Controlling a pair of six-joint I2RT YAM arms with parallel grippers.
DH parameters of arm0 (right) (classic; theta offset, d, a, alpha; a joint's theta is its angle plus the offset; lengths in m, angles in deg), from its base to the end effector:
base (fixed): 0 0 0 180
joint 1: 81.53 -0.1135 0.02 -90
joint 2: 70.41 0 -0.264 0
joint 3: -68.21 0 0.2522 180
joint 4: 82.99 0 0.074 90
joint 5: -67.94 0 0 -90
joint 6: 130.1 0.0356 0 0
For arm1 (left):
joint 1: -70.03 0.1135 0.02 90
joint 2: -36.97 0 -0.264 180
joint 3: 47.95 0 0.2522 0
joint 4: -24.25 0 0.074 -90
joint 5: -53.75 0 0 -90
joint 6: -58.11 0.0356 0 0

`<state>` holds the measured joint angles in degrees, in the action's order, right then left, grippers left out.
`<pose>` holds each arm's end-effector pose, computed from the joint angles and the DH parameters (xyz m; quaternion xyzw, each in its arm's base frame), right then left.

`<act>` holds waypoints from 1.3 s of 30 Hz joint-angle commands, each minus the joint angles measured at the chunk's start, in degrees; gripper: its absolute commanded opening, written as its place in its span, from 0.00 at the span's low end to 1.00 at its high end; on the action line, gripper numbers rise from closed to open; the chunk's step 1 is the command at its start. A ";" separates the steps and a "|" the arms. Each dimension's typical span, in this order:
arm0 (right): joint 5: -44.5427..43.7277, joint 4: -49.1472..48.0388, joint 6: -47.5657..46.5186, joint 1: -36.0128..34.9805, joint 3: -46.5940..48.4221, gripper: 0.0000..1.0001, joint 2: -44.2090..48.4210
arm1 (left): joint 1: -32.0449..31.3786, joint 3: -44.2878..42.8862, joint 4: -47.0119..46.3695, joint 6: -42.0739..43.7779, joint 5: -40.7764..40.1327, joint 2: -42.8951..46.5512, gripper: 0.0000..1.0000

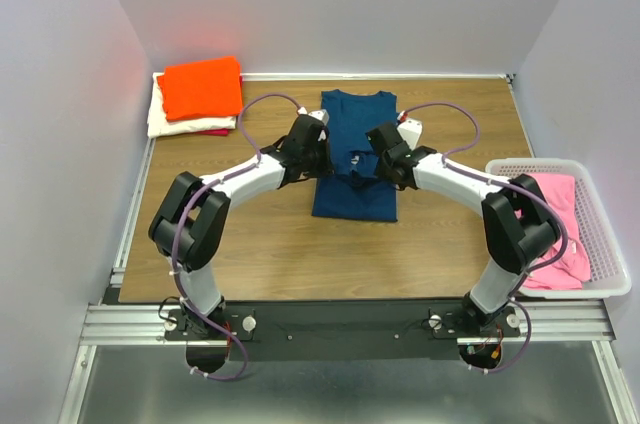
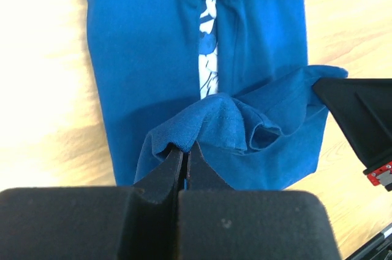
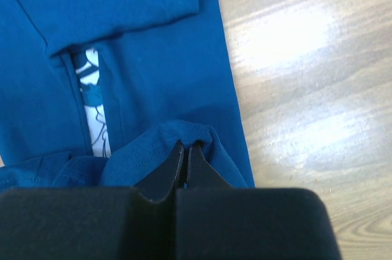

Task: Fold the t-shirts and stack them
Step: Fold the tshirt

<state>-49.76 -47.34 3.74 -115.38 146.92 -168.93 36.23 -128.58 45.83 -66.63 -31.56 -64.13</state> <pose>0.3051 0.1847 0.2022 0.1515 0.9174 0.0028 0.3679 0.3211 -0.2185 0.2110 0.0091 0.9131 -0.2595 0.3145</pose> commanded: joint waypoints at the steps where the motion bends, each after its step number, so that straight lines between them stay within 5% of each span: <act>1: 2.21 -1.94 -1.47 1.85 2.55 0.00 -2.29 | 0.93 -2.30 -0.43 0.02 1.38 -1.91 0.00; 29: 9.07 -4.66 -3.32 8.45 5.80 0.01 -7.65 | 4.45 -8.36 -0.17 0.38 3.04 -9.29 0.00; 30: 9.33 -4.66 -3.58 8.53 5.98 0.06 -7.83 | 4.45 -8.45 -0.52 0.55 3.39 -9.38 0.00; 34: 9.77 -4.75 -4.63 8.62 7.12 0.27 -8.00 | 4.88 -8.63 -1.04 0.73 4.10 -8.85 0.30; 39: 9.16 -4.66 -6.30 8.71 7.56 0.56 -5.73 | 5.68 -8.89 -2.28 1.69 5.24 -6.13 0.44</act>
<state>-40.63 -51.32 -0.90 -107.27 153.00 -176.23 41.02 -135.71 45.33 -66.26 -28.05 -72.87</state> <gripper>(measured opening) 0.500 0.420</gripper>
